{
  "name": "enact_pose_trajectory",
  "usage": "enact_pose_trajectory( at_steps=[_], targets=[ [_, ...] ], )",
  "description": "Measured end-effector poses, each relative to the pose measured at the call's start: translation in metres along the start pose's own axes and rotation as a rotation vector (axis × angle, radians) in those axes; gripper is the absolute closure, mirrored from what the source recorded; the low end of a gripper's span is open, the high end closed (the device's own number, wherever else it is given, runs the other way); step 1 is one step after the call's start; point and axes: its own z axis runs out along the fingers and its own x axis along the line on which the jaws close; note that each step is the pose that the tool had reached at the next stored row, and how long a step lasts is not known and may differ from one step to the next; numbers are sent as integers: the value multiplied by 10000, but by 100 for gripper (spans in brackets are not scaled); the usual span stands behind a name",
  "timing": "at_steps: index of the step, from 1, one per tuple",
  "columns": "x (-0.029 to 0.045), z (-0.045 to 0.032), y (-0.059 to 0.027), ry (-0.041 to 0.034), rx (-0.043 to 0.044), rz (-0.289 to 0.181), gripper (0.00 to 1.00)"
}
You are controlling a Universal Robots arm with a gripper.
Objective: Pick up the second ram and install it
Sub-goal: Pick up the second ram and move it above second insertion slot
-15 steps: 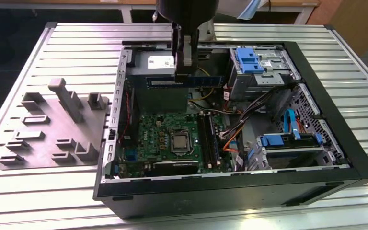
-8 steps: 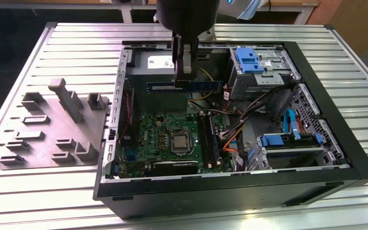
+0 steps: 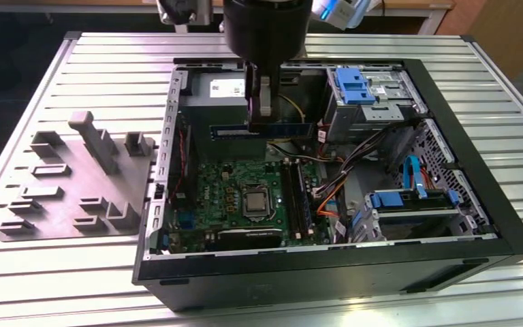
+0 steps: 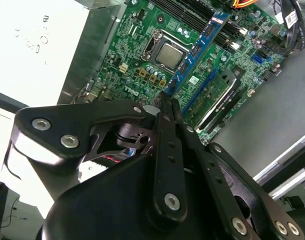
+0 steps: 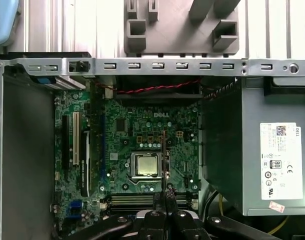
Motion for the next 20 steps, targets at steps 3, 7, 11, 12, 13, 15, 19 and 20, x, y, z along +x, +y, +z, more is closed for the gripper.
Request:
enact_pose_trajectory(
  at_steps=[3, 7, 11, 12, 13, 15, 19, 20],
  targets=[
    [2, 56, -2, -2, 0, 0, 88],
    [4, 127, -4, 0, -3, 7, 88],
    [6, 197, -6, 2, -5, 48, 88],
    [7, 216, -7, 0, -3, 67, 88],
    [8, 234, -7, 1, -4, 86, 88],
    [10, 270, -8, -1, -2, 118, 88],
    [15, 343, -10, -1, -2, 151, 88],
    [17, 360, -11, -1, -2, 154, 88]
  ],
)
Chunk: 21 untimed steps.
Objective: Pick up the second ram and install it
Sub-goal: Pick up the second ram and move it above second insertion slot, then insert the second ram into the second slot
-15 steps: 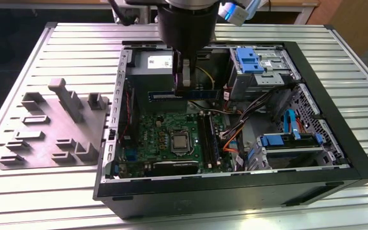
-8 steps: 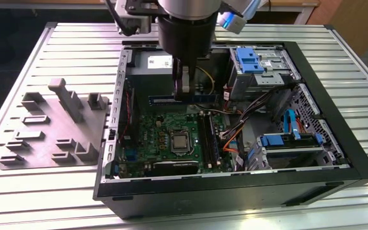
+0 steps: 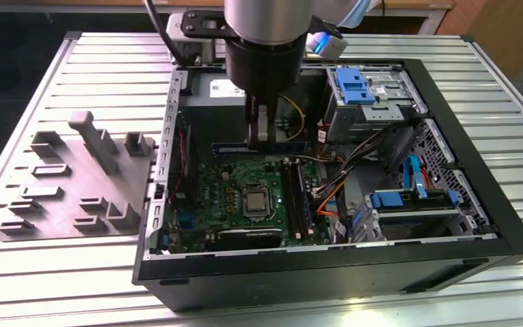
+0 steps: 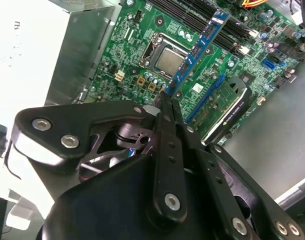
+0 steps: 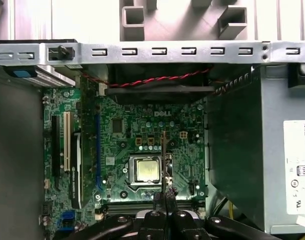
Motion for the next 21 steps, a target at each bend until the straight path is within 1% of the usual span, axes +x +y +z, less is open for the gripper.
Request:
enact_pose_trajectory(
  at_steps=[6, 11, 21],
  targets=[
    [23, 105, -4, 0, -3, 6, 88],
    [48, 167, -6, -1, -14, 8, 88],
    [49, 181, -7, 0, -16, 8, 88]
  ],
)
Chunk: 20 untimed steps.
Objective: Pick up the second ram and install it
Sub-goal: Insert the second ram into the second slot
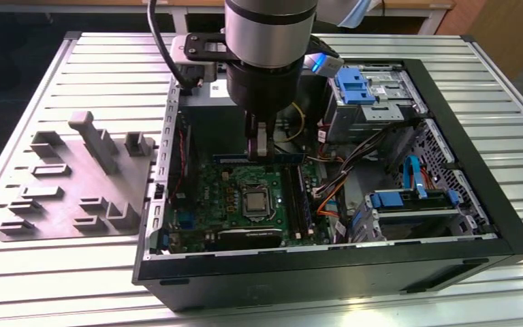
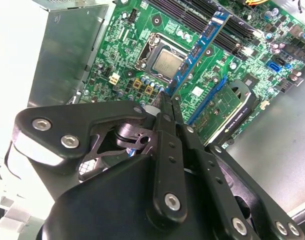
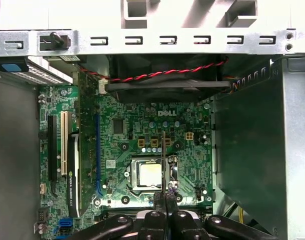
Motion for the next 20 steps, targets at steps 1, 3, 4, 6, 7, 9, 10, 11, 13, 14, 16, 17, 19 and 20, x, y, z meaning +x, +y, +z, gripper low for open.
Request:
enact_pose_trajectory(
  at_steps=[1, 3, 4, 6, 7, 9, 10, 11, 13, 14, 16, 17, 19, 20],
  targets=[
    [0, 0, 0, 0, 0, 1, 88],
    [0, 1, 0, 0, 0, 0, 88],
    [0, 1, 0, 0, 0, 0, 88],
    [0, 1, 0, -2, 1, 50, 88],
    [0, 2, 0, -6, 5, 145, 88],
    [0, 4, -1, -14, 13, 432, 88],
    [0, 5, 0, -19, 18, 601, 88],
    [0, 6, 0, -24, 23, 773, 88],
    [0, 9, 0, -35, 34, 1133, 88],
    [0, 11, -1, -41, 40, 1313, 88],
    [1, 14, 0, -51, 50, 1673, 88],
    [1, 15, 0, -57, 56, 1863, 88],
    [1, 18, 0, -68, 67, 2223, 88],
    [1, 21, -1, -74, 72, 2402, 88]
  ],
)
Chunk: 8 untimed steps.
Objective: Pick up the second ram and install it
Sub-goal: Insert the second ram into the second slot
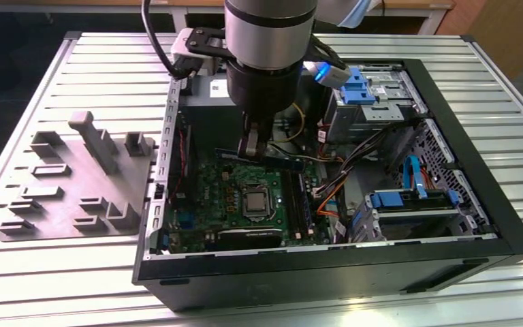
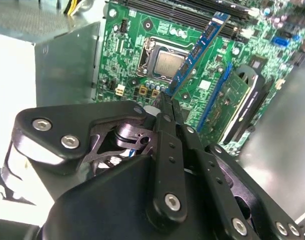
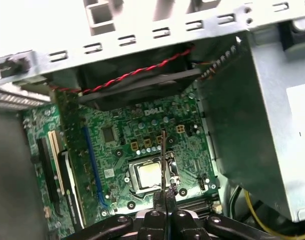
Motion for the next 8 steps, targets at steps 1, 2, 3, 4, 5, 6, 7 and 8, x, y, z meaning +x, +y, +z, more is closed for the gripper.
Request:
enact_pose_trajectory(
  at_steps=[1, 2, 3, 4, 5, 6, 7, 8],
  targets=[
    [0, 2, 0, -5, 6, 180, 88],
    [0, 3, 0, -11, 11, 359, 88],
    [0, 5, 0, -17, 17, 556, 88],
    [0, 7, 0, -22, 22, 735, 88],
    [0, 8, 0, -28, 28, 915, 88],
    [0, 9, 0, -34, 33, 1095, 88],
    [0, 10, 0, -39, 39, 1274, 88],
    [0, 12, 0, -45, 44, 1455, 88]
  ],
)
